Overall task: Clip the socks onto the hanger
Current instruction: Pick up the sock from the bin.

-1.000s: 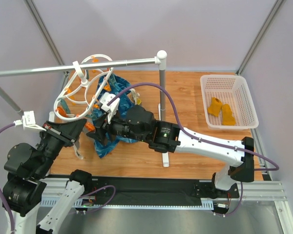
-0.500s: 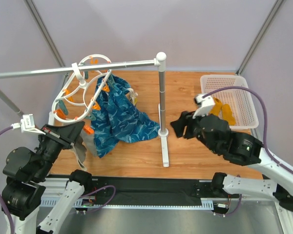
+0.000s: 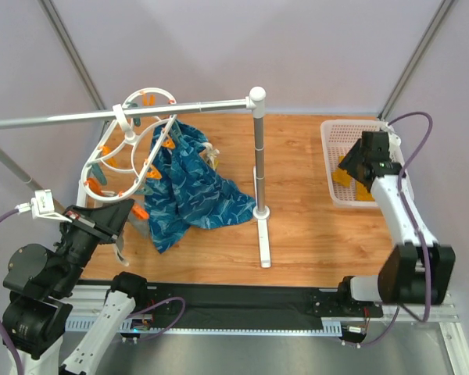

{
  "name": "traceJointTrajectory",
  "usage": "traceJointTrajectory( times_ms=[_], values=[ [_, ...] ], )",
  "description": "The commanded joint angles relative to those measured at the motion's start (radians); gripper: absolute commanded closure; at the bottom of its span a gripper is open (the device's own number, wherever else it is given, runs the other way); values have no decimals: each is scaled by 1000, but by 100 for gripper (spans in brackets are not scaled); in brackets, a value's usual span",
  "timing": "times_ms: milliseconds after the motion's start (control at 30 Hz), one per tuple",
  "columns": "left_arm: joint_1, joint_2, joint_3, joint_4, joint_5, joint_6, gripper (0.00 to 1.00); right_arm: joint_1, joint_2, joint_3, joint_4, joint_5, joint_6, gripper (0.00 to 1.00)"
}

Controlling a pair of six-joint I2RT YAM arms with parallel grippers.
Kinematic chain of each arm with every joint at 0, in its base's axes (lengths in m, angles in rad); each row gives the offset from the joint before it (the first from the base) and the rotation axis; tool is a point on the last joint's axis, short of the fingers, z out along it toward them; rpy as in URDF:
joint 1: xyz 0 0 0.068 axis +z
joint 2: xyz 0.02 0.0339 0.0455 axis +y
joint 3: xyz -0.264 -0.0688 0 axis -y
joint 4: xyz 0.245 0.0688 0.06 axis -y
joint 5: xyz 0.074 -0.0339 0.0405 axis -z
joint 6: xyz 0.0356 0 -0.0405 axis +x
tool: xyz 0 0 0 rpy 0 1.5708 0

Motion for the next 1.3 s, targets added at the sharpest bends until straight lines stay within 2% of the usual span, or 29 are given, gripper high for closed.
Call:
traceJointTrajectory(
  times_ms=[0, 100, 200, 333, 667, 1067, 1167, 1200, 1267],
  values=[
    [2, -8, -6, -44, 26, 11, 100, -63, 228, 124, 172, -182, -12, 36],
    [2, -12, -21, -36, 28, 4, 100, -89, 357, 227, 195, -189, -9, 38],
    [2, -24, -35, -21, 29, 1, 100, -130, 510, 293, 240, -208, 9, 43],
    [2, -29, -27, -30, 19, 10, 100, -152, 601, 332, 241, -232, 44, 49],
    [2, -18, -29, -55, 17, 11, 100, -158, 626, 281, 232, -126, 37, 51],
    [2, -3, -44, -29, 39, 2, 100, -189, 744, 355, 212, -149, 18, 51],
    [2, -5, -44, -32, 39, 1, 100, -189, 764, 376, 198, -155, 14, 58],
    [2, -5, -44, -32, 36, 1, 100, -189, 767, 383, 195, -156, 12, 69],
    [2, -6, -43, -35, 34, 2, 100, -189, 766, 393, 188, -158, 6, 81]
  ],
)
